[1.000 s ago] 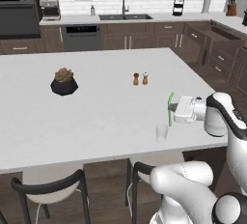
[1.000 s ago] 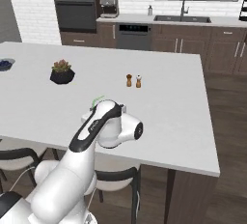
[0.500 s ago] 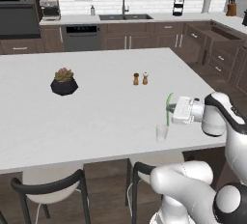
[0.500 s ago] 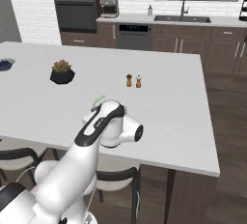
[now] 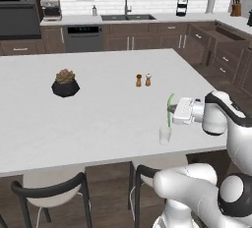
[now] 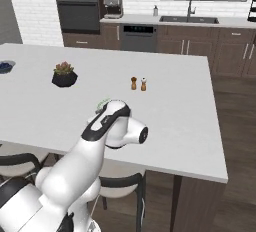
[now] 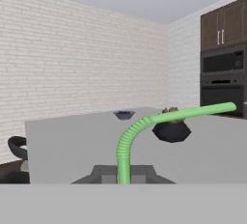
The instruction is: Take a straw from the drawer in front and place it inside the glass cup on the dining counter.
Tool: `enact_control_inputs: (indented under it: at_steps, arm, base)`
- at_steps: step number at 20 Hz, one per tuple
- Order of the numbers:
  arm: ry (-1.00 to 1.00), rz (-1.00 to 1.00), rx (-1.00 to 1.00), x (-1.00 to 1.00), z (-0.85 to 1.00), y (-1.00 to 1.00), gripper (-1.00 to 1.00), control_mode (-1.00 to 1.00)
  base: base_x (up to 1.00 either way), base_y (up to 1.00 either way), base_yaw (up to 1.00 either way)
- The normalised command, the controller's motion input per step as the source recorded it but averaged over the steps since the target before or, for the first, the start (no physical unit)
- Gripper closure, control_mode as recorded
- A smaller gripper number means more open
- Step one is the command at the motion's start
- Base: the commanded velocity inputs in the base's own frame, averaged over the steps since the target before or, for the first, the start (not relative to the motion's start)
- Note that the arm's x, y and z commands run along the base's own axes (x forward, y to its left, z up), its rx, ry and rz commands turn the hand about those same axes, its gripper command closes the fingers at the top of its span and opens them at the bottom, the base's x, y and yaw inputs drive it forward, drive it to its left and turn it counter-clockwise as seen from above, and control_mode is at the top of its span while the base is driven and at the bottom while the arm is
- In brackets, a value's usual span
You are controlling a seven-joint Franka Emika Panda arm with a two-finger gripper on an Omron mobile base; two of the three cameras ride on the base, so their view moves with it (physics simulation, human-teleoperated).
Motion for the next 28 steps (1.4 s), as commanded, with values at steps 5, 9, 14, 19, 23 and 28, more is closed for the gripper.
enact_control_inputs:
  at_steps: [5,9,14,19,23,28]
  arm:
    - [0.00,0.00,0.00,0.15,-0.19,0.00,1.00,-1.00]
    - [0.00,0.00,0.00,0.14,-0.18,0.00,1.00,-1.00]
    - [0.01,0.00,0.00,0.19,-0.14,0.00,1.00,-1.00]
    - [0.02,0.00,0.00,0.15,-0.15,0.00,1.00,-1.00]
    - [0.01,0.00,0.00,0.14,-0.19,0.00,1.00,-1.00]
    - [0.00,0.00,0.00,0.15,-0.15,0.00,1.00,-1.00]
  base:
    - [0.00,0.00,0.00]
    - [0.00,0.00,0.00]
    - [0.00,0.00,0.00]
    - [0.00,0.00,0.00]
    - [0.00,0.00,0.00]
    - [0.00,0.00,0.00]
